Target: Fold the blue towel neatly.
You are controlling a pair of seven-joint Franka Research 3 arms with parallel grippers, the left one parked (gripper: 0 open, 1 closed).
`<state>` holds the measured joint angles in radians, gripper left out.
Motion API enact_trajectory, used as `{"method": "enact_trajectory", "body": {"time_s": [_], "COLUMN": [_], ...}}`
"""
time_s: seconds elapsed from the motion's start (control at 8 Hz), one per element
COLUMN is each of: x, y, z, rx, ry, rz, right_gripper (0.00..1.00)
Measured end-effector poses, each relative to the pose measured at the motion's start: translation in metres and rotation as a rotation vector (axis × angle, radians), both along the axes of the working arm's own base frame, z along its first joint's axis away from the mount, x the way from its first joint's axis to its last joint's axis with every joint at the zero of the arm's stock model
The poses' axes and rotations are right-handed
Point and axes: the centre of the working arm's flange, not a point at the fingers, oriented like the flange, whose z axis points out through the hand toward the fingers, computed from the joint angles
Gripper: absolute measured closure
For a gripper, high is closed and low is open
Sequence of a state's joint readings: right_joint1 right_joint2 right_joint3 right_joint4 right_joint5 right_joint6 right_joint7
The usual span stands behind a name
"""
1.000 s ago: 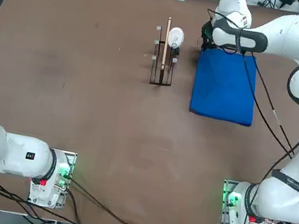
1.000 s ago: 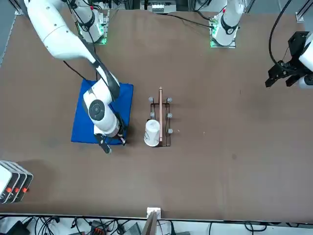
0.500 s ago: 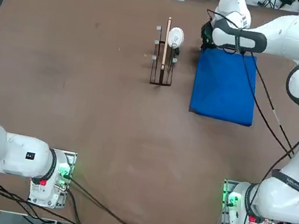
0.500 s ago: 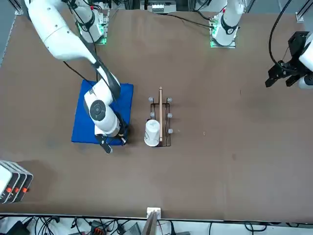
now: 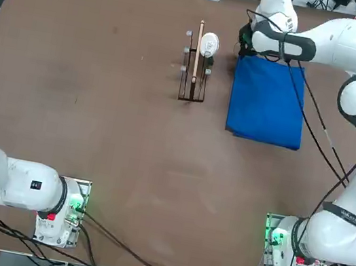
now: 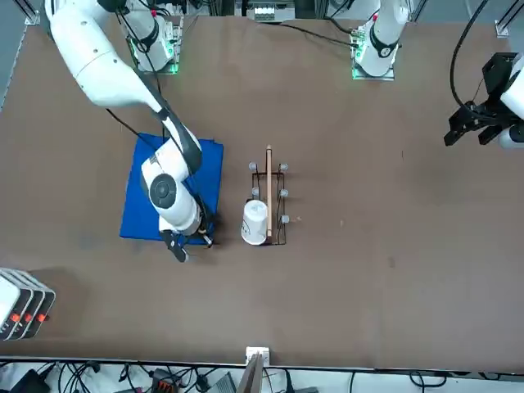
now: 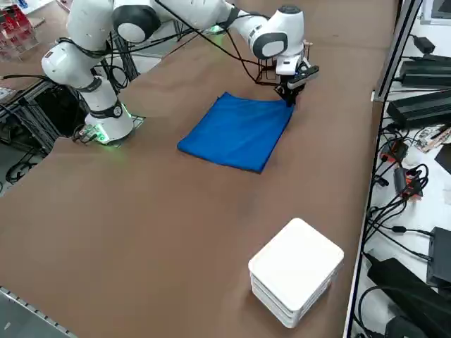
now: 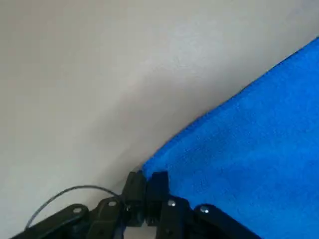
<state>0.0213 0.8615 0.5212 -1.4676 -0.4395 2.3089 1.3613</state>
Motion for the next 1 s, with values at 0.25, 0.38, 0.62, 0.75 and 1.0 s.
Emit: {"method": "enact_trajectory", "body": {"time_s": [0.25,0.38,0.62,0.75,1.0], "x": [-0.001,0.000,0.010,0.019,0.036], "y": [0.005,0.006,0.000,-0.008,-0.024], "z": [0.000,0.000,0.011,0.024,0.062], "rx": [-0.006,-0.010,-0.034,-0.075,-0.142], "ry": [-0.009,-0.016,-0.041,-0.037,-0.014], "rz": [0.031,0.056,0.076,0.090,0.112], "right_gripper": [0.73,0.53,0.15,0.00,0.00]}}
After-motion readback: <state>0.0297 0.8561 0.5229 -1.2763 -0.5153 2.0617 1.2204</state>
